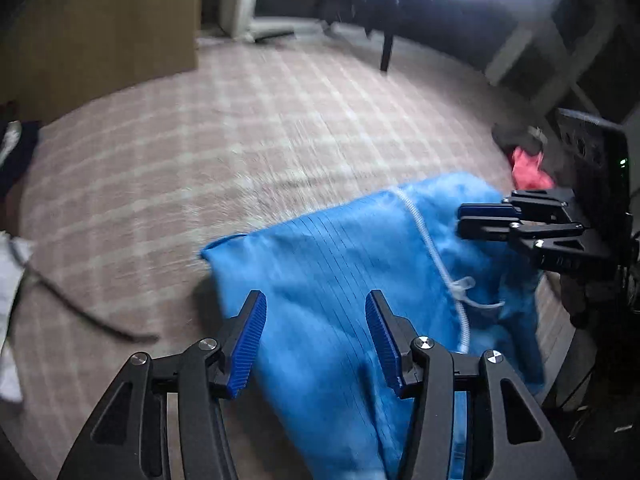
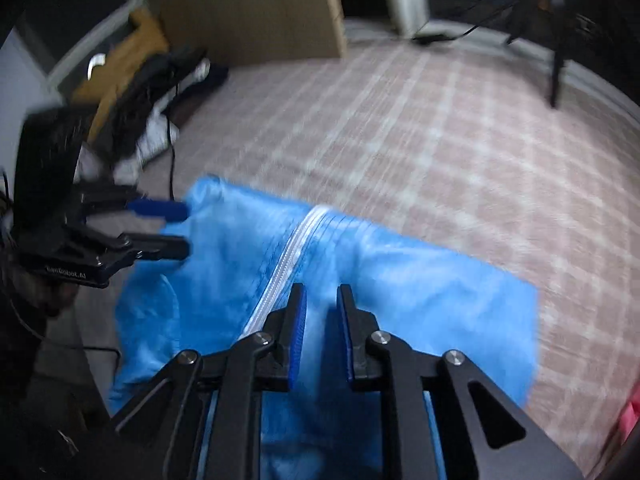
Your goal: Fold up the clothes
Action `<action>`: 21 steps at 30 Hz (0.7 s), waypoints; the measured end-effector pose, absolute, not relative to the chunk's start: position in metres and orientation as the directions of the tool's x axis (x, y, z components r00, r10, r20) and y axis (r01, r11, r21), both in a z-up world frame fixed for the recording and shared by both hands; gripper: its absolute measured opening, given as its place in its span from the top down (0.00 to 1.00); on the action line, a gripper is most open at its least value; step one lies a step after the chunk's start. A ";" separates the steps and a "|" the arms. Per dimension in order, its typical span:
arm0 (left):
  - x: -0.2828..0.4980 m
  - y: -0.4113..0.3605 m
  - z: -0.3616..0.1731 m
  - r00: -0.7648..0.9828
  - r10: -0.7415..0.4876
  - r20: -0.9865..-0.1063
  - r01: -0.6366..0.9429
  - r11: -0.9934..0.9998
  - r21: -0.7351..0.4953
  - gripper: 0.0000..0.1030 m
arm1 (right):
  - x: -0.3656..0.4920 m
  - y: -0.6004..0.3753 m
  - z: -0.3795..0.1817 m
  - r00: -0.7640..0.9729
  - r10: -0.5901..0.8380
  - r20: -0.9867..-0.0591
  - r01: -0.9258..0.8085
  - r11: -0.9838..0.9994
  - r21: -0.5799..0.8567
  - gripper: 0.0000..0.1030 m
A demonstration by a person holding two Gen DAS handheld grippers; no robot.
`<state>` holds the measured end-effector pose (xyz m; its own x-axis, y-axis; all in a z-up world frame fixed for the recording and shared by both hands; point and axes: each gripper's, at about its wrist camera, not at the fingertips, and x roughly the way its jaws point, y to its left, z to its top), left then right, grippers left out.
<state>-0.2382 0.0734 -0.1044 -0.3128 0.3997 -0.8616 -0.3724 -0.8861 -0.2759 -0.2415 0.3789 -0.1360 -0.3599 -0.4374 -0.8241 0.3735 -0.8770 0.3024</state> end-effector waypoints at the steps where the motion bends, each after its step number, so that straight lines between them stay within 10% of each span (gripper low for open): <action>1: -0.233 0.069 -0.103 -0.316 0.414 -0.854 -0.368 -0.883 -0.292 0.51 | -0.238 0.386 -0.130 -0.379 -0.436 -0.816 0.357 -0.883 0.306 0.71; 21: -0.204 0.101 -0.151 -0.270 0.368 -0.890 -0.377 -0.891 -0.254 0.25 | -0.216 0.408 -0.155 -0.374 -0.387 -0.843 0.289 -0.912 0.291 0.58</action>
